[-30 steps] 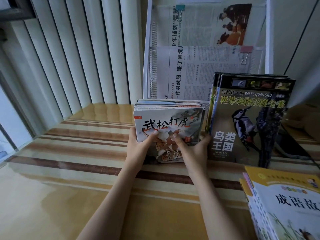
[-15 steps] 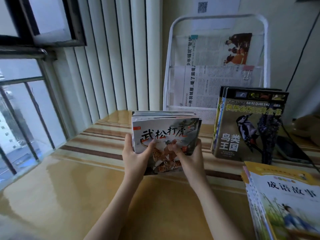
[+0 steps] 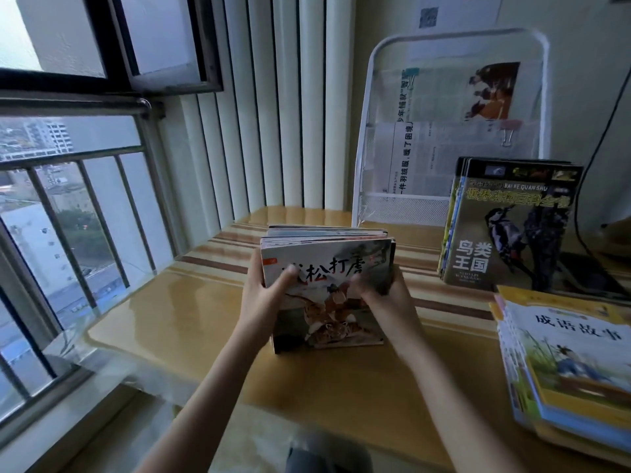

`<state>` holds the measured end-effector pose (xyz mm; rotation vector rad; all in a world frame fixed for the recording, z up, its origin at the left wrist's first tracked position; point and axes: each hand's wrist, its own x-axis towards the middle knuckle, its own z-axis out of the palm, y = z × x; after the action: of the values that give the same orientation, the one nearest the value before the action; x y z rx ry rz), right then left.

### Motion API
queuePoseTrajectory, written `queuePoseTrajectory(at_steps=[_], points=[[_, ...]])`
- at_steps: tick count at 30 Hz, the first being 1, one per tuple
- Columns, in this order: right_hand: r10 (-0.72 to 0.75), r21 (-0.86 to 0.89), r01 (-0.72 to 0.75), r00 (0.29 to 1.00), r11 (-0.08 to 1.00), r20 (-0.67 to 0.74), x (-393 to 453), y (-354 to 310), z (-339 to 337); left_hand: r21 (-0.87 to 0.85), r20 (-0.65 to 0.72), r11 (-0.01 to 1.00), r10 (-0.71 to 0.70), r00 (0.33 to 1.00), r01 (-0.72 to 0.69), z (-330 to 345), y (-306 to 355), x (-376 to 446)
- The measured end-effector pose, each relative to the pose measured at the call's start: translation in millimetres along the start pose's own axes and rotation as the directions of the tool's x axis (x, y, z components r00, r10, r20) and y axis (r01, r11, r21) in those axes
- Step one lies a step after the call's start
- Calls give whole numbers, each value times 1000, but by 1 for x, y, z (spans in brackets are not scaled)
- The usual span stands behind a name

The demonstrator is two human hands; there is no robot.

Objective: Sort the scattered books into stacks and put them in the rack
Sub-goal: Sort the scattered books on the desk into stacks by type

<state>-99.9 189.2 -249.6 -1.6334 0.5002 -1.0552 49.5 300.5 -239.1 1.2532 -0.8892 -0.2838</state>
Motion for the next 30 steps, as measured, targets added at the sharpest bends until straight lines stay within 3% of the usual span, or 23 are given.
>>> queuePoseTrajectory(at_steps=[4,12,18,23,28,30], points=[[-40,29,41,998,999,-48,24,-21,1,33,-41,998,56,998,-55,7,31,25],[-89,113,115,973,987,-213,22,-2,15,-27,-167,990,134,977,-141,16,28,18],[-3,62,19,970,998,-243,2,24,20,-11,-92,1000,-11,996,10,10,-8,-8],[-41,18,48,961,999,-272,8,21,23,56,-180,998,-18,984,29,16,-16,-4],[38,-214,-76,983,974,-178,17,2,22,251,-111,958,-113,987,138,-1,5,17],[129,-298,-153,987,942,-98,20,-3,25,310,-48,919,-239,970,243,-12,21,34]])
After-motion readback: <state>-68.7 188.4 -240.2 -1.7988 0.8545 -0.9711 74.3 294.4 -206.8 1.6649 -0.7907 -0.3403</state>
